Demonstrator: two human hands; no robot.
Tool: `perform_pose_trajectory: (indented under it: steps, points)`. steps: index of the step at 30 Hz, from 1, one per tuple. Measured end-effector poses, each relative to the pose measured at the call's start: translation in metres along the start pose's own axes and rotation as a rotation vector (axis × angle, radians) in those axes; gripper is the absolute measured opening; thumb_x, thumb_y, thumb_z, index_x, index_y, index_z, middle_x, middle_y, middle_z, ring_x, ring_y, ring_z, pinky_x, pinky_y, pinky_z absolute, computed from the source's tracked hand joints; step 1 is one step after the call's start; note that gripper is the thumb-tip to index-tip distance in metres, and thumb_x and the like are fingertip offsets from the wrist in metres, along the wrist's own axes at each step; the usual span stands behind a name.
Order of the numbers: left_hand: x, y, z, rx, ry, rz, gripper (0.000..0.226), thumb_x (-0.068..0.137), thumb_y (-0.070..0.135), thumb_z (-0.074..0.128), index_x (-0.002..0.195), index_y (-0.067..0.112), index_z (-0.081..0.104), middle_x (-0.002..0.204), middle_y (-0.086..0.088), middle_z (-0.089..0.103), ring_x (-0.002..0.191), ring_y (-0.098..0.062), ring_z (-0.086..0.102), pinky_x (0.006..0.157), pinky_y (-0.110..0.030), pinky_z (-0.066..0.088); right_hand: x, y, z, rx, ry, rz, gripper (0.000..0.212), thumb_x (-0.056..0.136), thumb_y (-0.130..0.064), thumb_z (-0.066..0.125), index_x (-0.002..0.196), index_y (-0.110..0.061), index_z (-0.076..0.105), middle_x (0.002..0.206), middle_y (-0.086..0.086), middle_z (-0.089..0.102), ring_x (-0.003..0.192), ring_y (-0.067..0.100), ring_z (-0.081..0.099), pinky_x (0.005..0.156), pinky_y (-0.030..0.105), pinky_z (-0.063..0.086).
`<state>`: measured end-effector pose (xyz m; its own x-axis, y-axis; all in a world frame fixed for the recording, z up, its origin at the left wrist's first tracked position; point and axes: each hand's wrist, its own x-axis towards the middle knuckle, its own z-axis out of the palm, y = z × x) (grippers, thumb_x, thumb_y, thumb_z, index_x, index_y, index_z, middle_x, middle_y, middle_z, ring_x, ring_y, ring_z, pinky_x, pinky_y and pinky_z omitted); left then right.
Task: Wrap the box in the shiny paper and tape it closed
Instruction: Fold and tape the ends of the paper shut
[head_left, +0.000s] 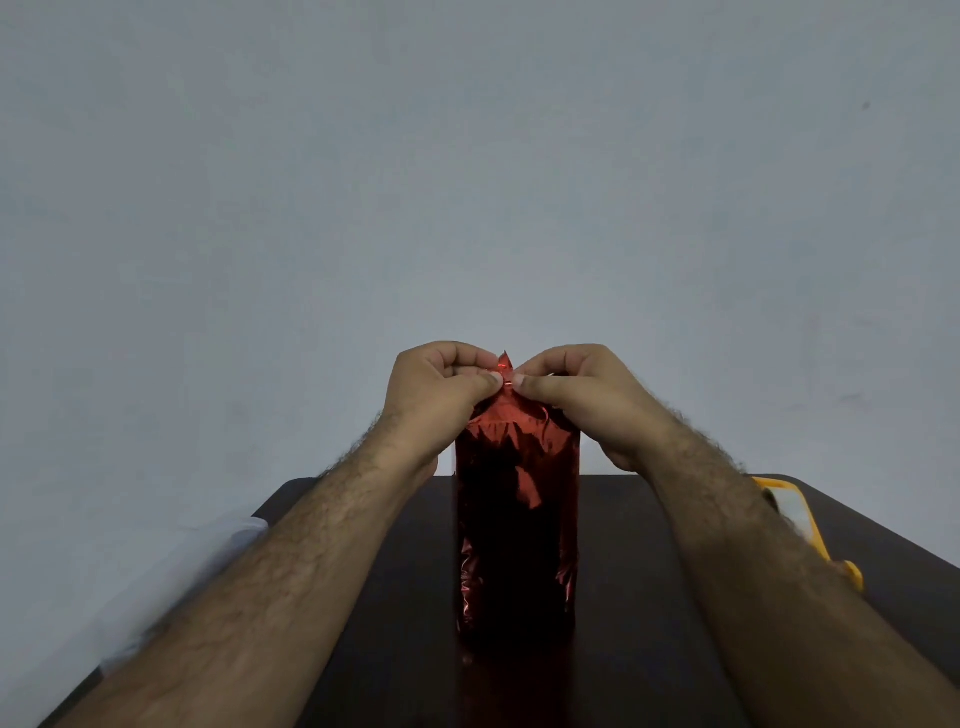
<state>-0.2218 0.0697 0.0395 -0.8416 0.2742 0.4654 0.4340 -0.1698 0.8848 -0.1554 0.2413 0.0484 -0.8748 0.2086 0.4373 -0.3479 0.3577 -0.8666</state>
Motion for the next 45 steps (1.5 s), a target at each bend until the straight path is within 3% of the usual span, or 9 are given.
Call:
perform_pose_trajectory:
  steps: [4, 9, 12, 19, 27, 31, 36, 41, 45]
  points:
    - [0.001, -0.001, 0.003, -0.010, 0.044, 0.015, 0.015, 0.092, -0.003, 0.076, 0.100, 0.008, 0.078, 0.082, -0.009, 0.080, 0.071, -0.017, 0.077, 0.065, -0.025, 0.062, 0.000, 0.004, 0.001, -0.069, 0.082, -0.015, 0.019, 0.084, -0.022, 0.089, 0.099, -0.020, 0.078, 0.076, 0.011, 0.069, 0.065, 0.019, 0.068, 0.066, 0.030, 0.054]
    - [0.000, 0.000, 0.006, -0.013, 0.037, 0.033, 0.016, 0.092, -0.004, 0.075, 0.100, 0.010, 0.079, 0.075, -0.002, 0.078, 0.071, -0.014, 0.076, 0.063, -0.023, 0.059, 0.003, 0.008, 0.003, -0.091, 0.121, 0.045, 0.045, 0.088, -0.032, 0.085, 0.127, -0.031, 0.064, 0.136, -0.004, 0.051, 0.088, -0.011, 0.064, 0.066, 0.011, 0.049]
    - [-0.001, 0.003, 0.005, 0.003, 0.028, 0.035, 0.018, 0.093, -0.005, 0.073, 0.100, 0.010, 0.079, 0.076, -0.003, 0.077, 0.072, -0.014, 0.076, 0.065, -0.025, 0.061, 0.005, 0.013, 0.006, 0.052, 0.015, 0.101, 0.057, 0.078, -0.036, 0.087, 0.130, -0.031, 0.062, 0.152, 0.003, 0.047, 0.118, 0.007, 0.063, 0.093, 0.027, 0.057]
    - [-0.001, -0.001, 0.005, 0.187, 0.067, -0.011, 0.021, 0.068, 0.018, 0.079, 0.088, 0.026, 0.081, 0.080, 0.002, 0.080, 0.084, -0.020, 0.080, 0.089, -0.052, 0.065, 0.009, 0.018, 0.008, 0.224, 0.009, 0.168, 0.048, 0.085, -0.002, 0.081, 0.127, -0.015, 0.062, 0.130, 0.015, 0.065, 0.103, 0.024, 0.076, 0.077, 0.030, 0.061]
    - [0.000, 0.003, 0.001, 0.290, 0.095, 0.012, 0.037, 0.052, 0.022, 0.090, 0.085, 0.030, 0.077, 0.083, 0.009, 0.074, 0.079, -0.012, 0.071, 0.085, -0.050, 0.065, 0.006, 0.007, 0.008, 0.291, 0.048, 0.268, 0.050, 0.081, 0.008, 0.081, 0.124, -0.008, 0.061, 0.106, 0.018, 0.077, 0.072, 0.021, 0.077, 0.057, 0.026, 0.057]
    - [0.000, 0.004, -0.001, 0.474, 0.074, 0.142, 0.020, 0.073, 0.020, 0.093, 0.080, 0.030, 0.078, 0.077, 0.013, 0.074, 0.063, 0.001, 0.061, 0.077, -0.037, 0.061, 0.005, 0.008, 0.007, 0.300, 0.023, 0.242, 0.042, 0.080, 0.002, 0.085, 0.117, -0.003, 0.067, 0.097, 0.013, 0.078, 0.081, 0.024, 0.076, 0.072, 0.034, 0.062]
    - [-0.003, 0.013, -0.001, 0.741, 0.021, 0.095, 0.011, 0.090, 0.041, 0.078, 0.088, 0.030, 0.081, 0.092, 0.016, 0.073, 0.102, -0.015, 0.069, 0.104, -0.048, 0.053, 0.006, 0.007, -0.003, 0.316, 0.023, 0.196, 0.040, 0.092, -0.012, 0.080, 0.127, -0.003, 0.065, 0.100, 0.009, 0.075, 0.080, 0.020, 0.071, 0.062, 0.033, 0.057]
    - [-0.007, 0.014, -0.001, 0.602, 0.021, 0.098, 0.012, 0.088, 0.038, 0.074, 0.079, 0.030, 0.076, 0.084, 0.016, 0.073, 0.096, -0.015, 0.071, 0.105, -0.056, 0.051, 0.004, -0.002, -0.011, 0.119, 0.189, 0.125, 0.014, 0.097, -0.028, 0.076, 0.099, -0.015, 0.071, 0.108, -0.003, 0.072, 0.099, 0.016, 0.067, 0.075, 0.038, 0.056]
    - [-0.002, 0.012, -0.003, 0.371, 0.018, 0.069, 0.011, 0.081, 0.038, 0.069, 0.077, 0.031, 0.076, 0.078, 0.014, 0.076, 0.086, -0.020, 0.075, 0.092, -0.052, 0.062, -0.008, -0.027, -0.019, -0.173, 0.259, 0.075, 0.037, 0.095, -0.045, 0.074, 0.078, -0.012, 0.079, 0.100, -0.009, 0.076, 0.096, 0.008, 0.062, 0.090, 0.035, 0.048]
